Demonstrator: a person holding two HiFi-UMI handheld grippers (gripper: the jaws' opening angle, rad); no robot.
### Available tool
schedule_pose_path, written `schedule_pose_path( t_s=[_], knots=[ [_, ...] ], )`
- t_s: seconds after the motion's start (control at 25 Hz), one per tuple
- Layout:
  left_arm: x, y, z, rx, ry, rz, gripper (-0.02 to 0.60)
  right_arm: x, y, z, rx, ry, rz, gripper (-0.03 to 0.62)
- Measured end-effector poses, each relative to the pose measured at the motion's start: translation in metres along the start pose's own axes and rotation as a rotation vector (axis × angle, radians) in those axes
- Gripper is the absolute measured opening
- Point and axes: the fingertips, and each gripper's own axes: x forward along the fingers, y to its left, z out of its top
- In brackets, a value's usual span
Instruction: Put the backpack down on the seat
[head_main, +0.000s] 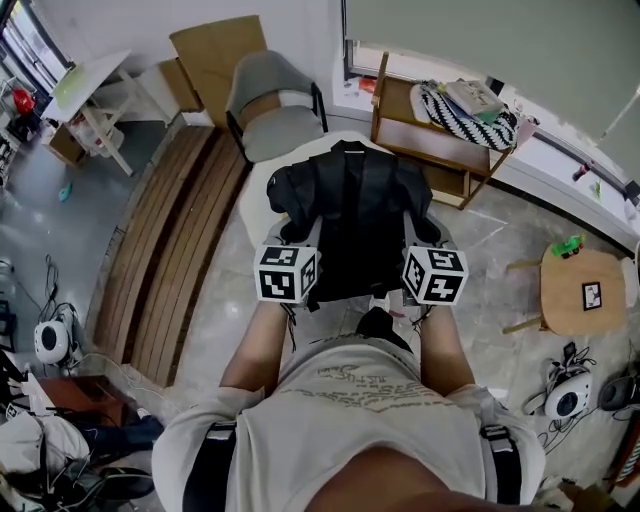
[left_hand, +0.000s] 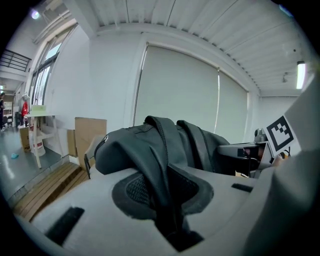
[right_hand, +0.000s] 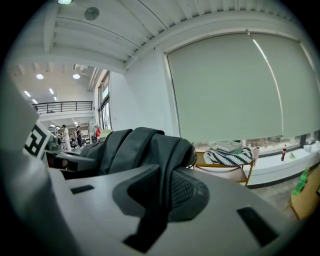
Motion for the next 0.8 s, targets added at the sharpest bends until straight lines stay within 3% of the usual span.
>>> schedule_pose_path(
  t_s=[0.36,0.64,0.8],
  knots=[
    [0.088,0.004,0.024,-0.048,0.040,0.053,0.083,0.079,-0.062,0.027,-0.011,0.050,0.071,0.051],
    [0.149,0.006,0.026,-0.067,0.106,0.084,0.083,0.133,-0.105,0.024,0.010,0.109,0.121,0.051],
    [0.171,0.007,0.012,-0.116,0.152,0.108,0.083,0.156,-0.122,0.014,0.006,0.155,0.167,0.051]
  ],
)
